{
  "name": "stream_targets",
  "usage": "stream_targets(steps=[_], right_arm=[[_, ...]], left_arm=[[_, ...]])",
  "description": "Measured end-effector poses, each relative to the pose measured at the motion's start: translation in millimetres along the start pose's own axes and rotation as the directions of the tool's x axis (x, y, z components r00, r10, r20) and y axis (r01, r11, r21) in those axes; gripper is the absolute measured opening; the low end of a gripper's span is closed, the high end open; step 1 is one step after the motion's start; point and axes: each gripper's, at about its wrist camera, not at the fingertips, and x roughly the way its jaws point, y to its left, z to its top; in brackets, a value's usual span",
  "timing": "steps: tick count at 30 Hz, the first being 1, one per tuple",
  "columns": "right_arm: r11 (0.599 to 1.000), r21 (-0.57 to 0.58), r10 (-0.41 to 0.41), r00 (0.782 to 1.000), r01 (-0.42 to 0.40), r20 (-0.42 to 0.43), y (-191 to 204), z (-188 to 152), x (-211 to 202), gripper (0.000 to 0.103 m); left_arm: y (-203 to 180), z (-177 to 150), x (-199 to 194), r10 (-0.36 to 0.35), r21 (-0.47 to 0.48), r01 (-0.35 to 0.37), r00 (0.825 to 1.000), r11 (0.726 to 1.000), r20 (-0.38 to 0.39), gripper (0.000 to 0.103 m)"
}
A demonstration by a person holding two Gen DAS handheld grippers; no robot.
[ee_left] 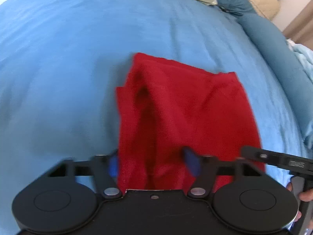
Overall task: Fold small clothes
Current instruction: 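Close the left tool on the sweater end and fold it over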
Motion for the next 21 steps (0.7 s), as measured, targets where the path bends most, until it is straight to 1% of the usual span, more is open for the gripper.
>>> stream_targets(steps=[1,2,3,4,6,9,13,15,16,19,21], right_arm=[[1.000,0.004,0.003,1.000,-0.003,-0.003,2.6,-0.1,0.3,0.064],[1.000,-0.005,-0.014,1.000,0.014,0.006,5.9,1.0,-0.6,0.060],[1.000,-0.020,-0.023,1.000,0.023,0.014,9.8,1.1,-2.3,0.051],[0.999,-0.029,-0.032,0.999,0.033,0.025,13.7,0.2,-3.6,0.045],[0.999,-0.024,-0.042,0.998,0.043,0.045,18.8,0.6,-7.9,0.040],[1.000,-0.020,-0.021,0.997,0.023,0.074,28.2,1.6,-25.2,0.038],[0.997,-0.079,0.015,0.996,-0.009,0.084,40.3,-5.4,-68.8,0.037],[0.996,-0.078,0.036,0.996,-0.030,0.084,40.5,-12.7,-97.4,0.037],[0.996,-0.081,0.043,0.995,-0.036,0.085,39.4,-18.2,-113.6,0.037],[0.996,-0.085,0.042,0.995,-0.035,0.088,30.5,-41.6,-160.8,0.037],[0.996,-0.081,0.031,0.997,-0.025,0.077,21.0,-60.7,-185.4,0.037]], left_arm=[[-1.4,1.4,0.7,-0.012,-0.011,0.012,1.000,1.000,-0.005,0.040],[-4.5,1.7,0.2,0.002,-0.013,-0.002,1.000,1.000,-0.003,0.035],[-8.5,1.6,-1.1,0.018,-0.005,-0.018,1.000,1.000,0.003,0.032],[-13.2,1.1,-2.9,0.030,0.005,-0.030,0.999,1.000,0.011,0.027],[-23.4,-1.0,-13.5,0.056,0.024,-0.057,0.998,0.998,0.034,0.025],[-42.8,-7.6,-34.3,0.075,0.059,-0.079,0.995,0.995,0.067,0.024],[-82.7,-25.1,-64.1,0.099,0.112,-0.108,0.992,0.988,0.082,0.023],[-103.6,-43.2,-83.5,0.101,0.121,-0.111,0.991,0.986,0.088,0.023],[-116.3,-50.3,-86.6,0.100,0.124,-0.110,0.991,0.986,0.088,0.023],[-144.6,-82.8,-109.2,0.091,0.155,-0.103,0.992,0.983,0.083,0.023],[-161.8,-106.1,-113.4,0.089,0.179,-0.099,0.994,0.979,0.066,0.024]])
